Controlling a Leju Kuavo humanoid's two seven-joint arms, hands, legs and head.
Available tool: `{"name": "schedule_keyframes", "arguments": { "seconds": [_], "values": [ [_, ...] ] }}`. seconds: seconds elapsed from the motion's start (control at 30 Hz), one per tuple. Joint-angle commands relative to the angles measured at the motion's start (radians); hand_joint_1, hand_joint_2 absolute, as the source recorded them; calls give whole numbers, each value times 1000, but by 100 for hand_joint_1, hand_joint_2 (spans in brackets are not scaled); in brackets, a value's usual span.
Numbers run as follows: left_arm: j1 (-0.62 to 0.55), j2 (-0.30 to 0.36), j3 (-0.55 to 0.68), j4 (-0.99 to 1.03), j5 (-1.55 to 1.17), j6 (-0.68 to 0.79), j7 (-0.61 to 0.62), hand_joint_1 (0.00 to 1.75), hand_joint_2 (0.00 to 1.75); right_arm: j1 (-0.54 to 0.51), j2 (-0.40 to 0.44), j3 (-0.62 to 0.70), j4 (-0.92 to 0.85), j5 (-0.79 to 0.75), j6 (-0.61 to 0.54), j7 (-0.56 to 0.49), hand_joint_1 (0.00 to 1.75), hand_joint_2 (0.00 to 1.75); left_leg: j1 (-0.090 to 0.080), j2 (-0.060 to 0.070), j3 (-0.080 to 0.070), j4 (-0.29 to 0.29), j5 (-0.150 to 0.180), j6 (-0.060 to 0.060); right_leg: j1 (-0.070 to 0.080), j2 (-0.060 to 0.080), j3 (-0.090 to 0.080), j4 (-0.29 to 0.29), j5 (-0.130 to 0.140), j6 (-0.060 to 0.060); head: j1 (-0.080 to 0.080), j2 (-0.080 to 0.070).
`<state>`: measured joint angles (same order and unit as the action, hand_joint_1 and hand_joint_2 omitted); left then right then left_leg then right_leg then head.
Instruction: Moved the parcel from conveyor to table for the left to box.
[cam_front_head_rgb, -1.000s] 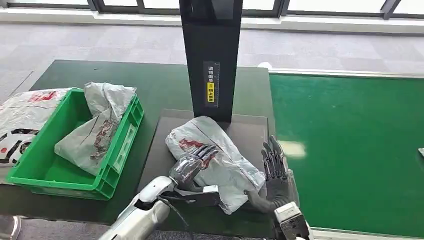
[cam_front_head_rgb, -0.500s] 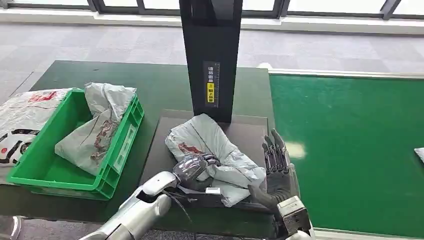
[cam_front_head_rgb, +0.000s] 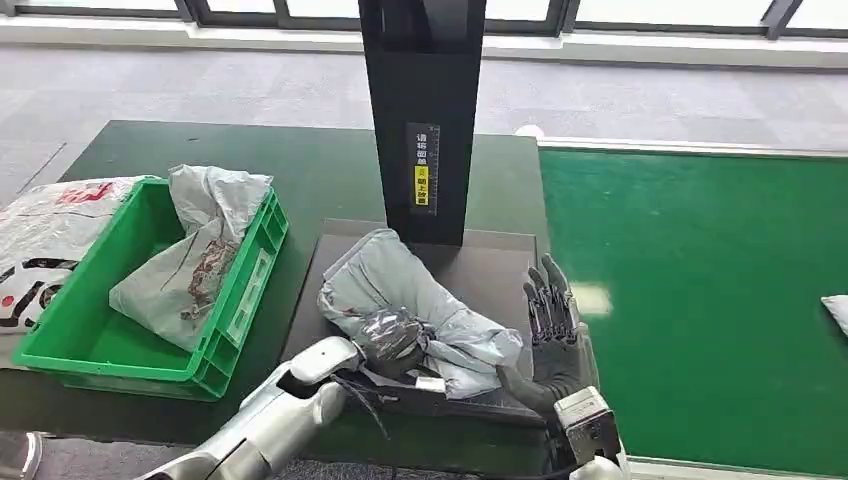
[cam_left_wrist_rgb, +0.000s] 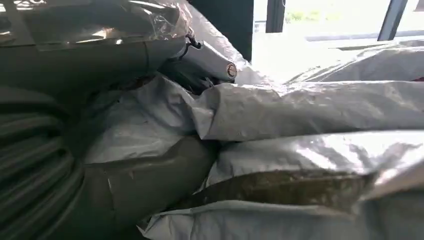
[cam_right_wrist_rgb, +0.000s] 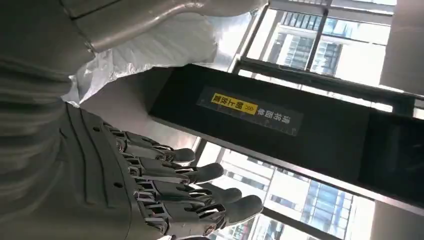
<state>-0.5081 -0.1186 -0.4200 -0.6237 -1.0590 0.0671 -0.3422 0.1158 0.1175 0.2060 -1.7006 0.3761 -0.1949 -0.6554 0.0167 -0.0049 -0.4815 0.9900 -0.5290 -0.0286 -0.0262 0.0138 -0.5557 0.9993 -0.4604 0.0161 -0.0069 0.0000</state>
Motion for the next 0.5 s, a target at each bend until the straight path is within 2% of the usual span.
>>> {"name": "schedule_keyframes", "arguments": {
  "seconds": [0.03, 0.17, 0.27, 0.37, 0.43, 0.5],
  "values": [
    [30, 55, -55, 53, -15, 52, 33, 175, 175, -38, -5, 1, 46, -9, 15, -1, 0, 175, 0, 4, 1, -3, 1, 1, 1, 3, -1, -3, 3, -2, 0, 0],
    [96, 83, 69, -203, 55, 187, 61, 175, 175, 0, 1, -10, 10, -10, 8, -11, 0, 175, 0, 4, 0, -3, 1, 1, 0, 3, -2, -2, 2, -2, 0, 0],
    [198, 116, 176, -491, 115, 330, 60, 175, 175, 48, 6, -15, -32, -6, -24, -15, 0, 175, 1, 4, -1, 0, 0, 0, 1, 3, -4, 0, 1, -2, 0, 0],
    [254, 118, 265, -665, 136, 461, 50, 175, 175, 86, 3, -9, -62, -5, -46, -23, 0, 175, 1, 2, -4, 0, 0, 1, 1, 0, -7, 1, 0, -3, 0, 0],
    [300, 112, 326, -765, 110, 583, 35, 175, 175, 92, 0, 0, -65, -8, -48, -28, 0, 175, 1, 1, 0, 0, 1, 0, 2, 0, -10, 0, 0, -2, 0, 0],
    [346, 90, 386, -851, 83, 631, 17, 175, 175, 87, -4, 6, -56, -12, -48, -27, 0, 175, 1, 4, 2, 0, 1, 0, 2, 2, -9, 1, 0, -2, 0, 0]
  ]
}}
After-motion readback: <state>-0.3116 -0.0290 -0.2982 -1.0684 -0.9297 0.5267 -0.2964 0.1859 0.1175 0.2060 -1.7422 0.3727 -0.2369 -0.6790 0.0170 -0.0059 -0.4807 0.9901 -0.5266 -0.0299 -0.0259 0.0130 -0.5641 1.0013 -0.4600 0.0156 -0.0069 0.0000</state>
